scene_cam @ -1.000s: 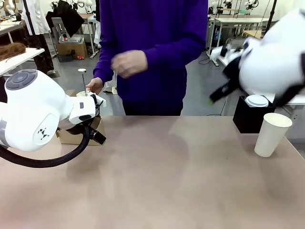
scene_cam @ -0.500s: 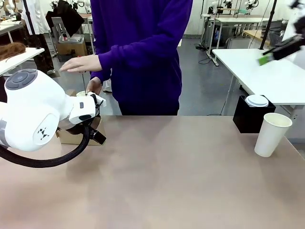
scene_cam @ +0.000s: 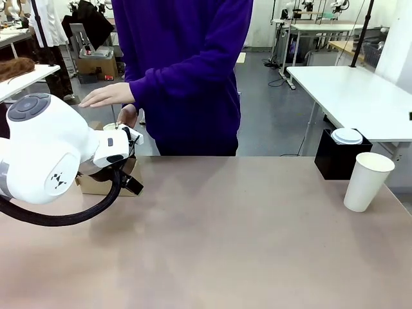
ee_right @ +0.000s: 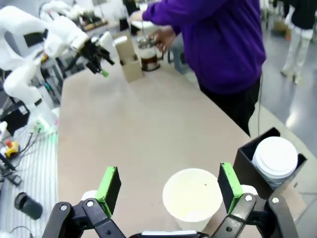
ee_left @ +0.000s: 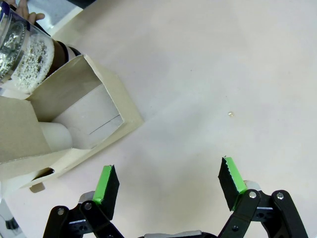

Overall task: Pour a drink into a cup and package it in a carrier.
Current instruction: Pick up the 600 ml Paper Cup and place it in the middle top area of the table.

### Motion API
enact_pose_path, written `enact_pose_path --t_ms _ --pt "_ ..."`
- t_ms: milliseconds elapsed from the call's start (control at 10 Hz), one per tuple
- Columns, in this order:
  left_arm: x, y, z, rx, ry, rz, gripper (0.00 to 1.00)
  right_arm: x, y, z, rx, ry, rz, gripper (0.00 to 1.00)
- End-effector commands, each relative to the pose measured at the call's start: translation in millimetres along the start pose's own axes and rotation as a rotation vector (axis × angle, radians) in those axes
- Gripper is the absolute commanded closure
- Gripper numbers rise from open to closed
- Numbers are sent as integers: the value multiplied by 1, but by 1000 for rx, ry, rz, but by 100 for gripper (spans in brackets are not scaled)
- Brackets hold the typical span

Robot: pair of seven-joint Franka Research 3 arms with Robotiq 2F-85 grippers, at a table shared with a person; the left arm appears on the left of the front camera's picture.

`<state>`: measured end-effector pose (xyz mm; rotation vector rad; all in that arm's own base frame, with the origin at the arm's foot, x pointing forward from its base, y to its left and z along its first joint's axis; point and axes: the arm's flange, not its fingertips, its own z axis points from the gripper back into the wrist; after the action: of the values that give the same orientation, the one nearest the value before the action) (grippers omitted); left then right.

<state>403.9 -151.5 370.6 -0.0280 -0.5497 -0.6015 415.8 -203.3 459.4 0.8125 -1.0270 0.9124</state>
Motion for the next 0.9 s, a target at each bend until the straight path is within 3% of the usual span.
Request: enact_pose_path --t_ms 0,200,300,600,800 --pt "0 0 0 -1 0 0 0 -36 -29 -11 38 -134 32 0" --pt "0 0 0 -1 0 0 0 -53 -36 -9 47 -213 26 0" --pt "0 0 0 -1 0 0 0 -53 -18 -8 8 -129 11 0" --pt "0 0 0 -1 0 0 0 -53 -18 -8 8 -129 11 0" --pt "0 0 0 -1 0 0 0 -79 -47 -5 36 -222 -11 0"
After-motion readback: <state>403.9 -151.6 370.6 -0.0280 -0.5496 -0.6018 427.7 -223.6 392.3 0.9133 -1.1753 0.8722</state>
